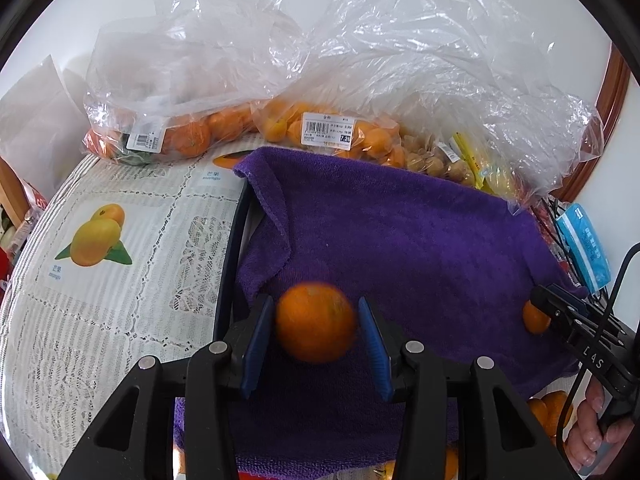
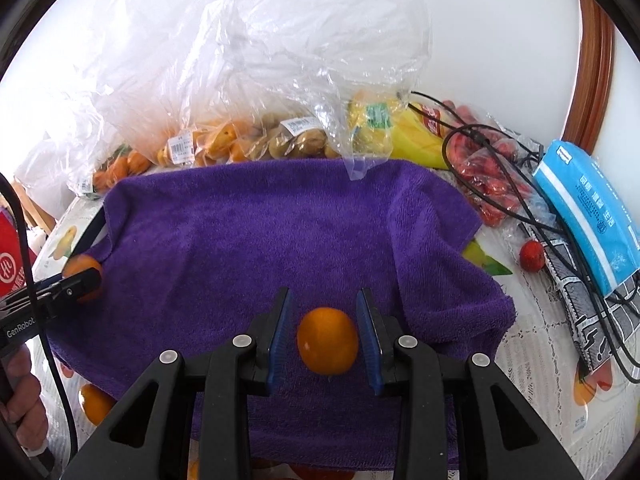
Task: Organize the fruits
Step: 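Lower both oranges onto the purple towel and open both grippers, then withdraw both open grippers from the towel back toward the fruit row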
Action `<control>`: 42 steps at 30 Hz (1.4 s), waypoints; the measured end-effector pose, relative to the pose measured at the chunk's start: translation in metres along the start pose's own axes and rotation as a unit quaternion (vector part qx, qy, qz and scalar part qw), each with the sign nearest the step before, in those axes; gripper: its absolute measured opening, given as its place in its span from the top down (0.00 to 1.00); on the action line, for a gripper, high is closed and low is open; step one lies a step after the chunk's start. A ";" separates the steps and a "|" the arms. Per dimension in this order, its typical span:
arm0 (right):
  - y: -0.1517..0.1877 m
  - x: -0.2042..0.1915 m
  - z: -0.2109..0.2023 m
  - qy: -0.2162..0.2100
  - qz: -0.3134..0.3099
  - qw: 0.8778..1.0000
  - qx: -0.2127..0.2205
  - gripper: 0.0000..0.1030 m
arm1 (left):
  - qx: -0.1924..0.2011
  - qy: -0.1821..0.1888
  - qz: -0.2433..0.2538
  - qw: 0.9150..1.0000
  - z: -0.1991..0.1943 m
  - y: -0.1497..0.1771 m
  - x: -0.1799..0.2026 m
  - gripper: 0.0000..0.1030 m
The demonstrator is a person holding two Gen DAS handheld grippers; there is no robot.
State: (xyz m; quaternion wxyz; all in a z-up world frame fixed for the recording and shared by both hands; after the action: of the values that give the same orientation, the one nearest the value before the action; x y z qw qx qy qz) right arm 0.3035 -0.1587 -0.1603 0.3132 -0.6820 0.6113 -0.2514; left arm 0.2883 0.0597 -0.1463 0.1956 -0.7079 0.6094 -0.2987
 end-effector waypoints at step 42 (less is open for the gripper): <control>0.028 0.009 -0.087 0.020 0.057 0.997 0.052 0.46 | 0.043 0.009 0.021 0.999 -0.051 0.013 0.011 0.44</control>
State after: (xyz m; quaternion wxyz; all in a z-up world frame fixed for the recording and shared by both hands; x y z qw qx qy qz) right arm 0.2227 -0.1799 -0.1226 0.3495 -0.6236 0.6414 -0.2785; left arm 0.2461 0.0512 -0.1148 0.2261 -0.6829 0.6130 -0.3267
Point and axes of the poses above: each gripper's, at about its wrist camera, not at the fingertips, and z roughly the way its jaws point, x to its right, y to its underside, the point moved 2 cm from there along z, roughly the way its jaws point, and after that the axes turned 1 degree about -x, right-handed, at the moved point
